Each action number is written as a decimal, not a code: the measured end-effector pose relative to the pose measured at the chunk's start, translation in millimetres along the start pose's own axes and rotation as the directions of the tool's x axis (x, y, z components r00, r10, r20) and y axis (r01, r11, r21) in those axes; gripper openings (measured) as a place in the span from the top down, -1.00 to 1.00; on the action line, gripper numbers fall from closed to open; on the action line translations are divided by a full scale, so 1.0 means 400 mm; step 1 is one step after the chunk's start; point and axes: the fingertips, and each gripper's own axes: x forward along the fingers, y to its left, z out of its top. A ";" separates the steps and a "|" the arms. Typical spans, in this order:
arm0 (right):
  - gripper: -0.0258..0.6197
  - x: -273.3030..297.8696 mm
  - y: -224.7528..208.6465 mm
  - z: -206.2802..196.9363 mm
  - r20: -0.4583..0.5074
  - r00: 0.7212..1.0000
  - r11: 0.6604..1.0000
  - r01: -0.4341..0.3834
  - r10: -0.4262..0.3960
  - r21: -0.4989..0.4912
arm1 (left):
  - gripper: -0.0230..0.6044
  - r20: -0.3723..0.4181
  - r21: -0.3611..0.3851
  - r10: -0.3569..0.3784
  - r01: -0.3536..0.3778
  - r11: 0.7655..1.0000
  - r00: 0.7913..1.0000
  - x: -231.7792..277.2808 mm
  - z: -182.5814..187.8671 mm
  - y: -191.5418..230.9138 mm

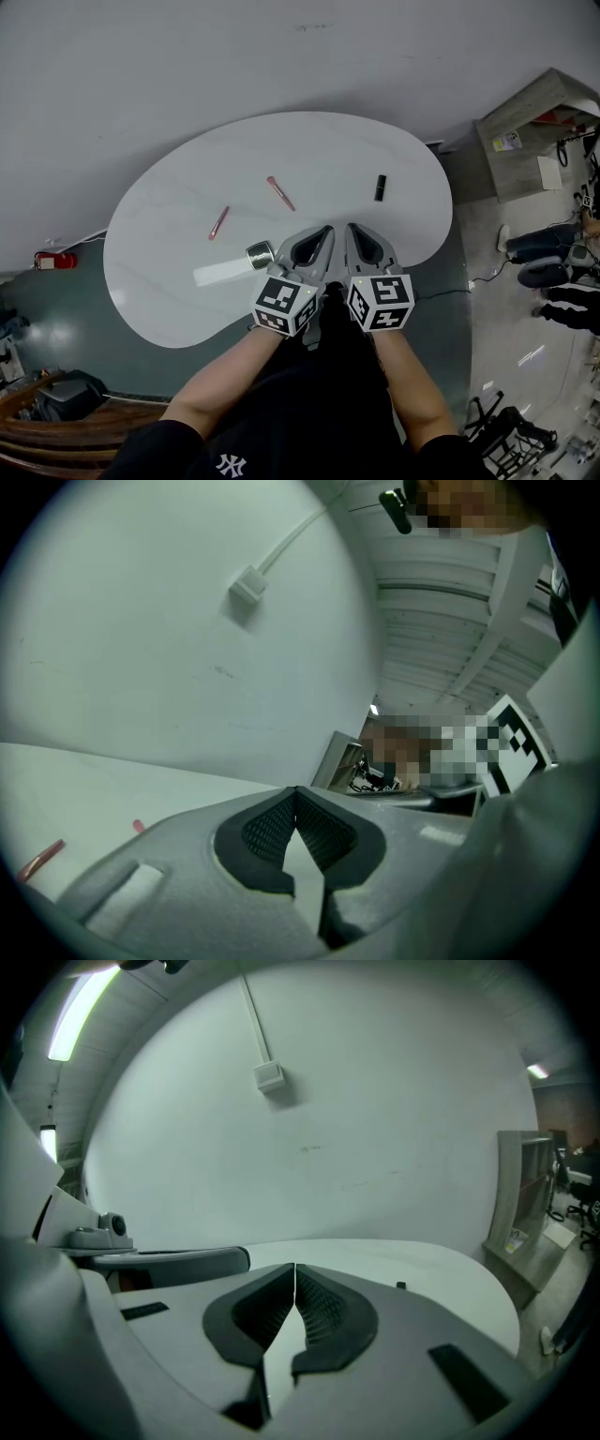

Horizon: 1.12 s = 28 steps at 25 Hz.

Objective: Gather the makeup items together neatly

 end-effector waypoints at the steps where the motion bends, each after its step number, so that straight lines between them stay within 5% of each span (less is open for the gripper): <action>1: 0.87 0.001 -0.028 0.000 -0.004 1.000 1.000 0.006 -0.006 0.001 | 0.90 -0.003 0.000 -0.003 0.003 1.000 1.000 0.024 -0.002 -0.012; 16: 0.50 0.143 -0.361 -0.124 -0.191 0.979 0.992 0.088 -0.069 0.088 | 0.90 -0.092 -0.026 0.059 -0.061 0.998 0.994 0.292 -0.097 -0.016; 28: 0.39 0.264 -0.443 -0.244 -0.349 0.932 0.986 0.137 -0.097 0.094 | 0.90 -0.175 -0.041 0.115 -0.124 0.991 0.978 0.358 -0.179 0.053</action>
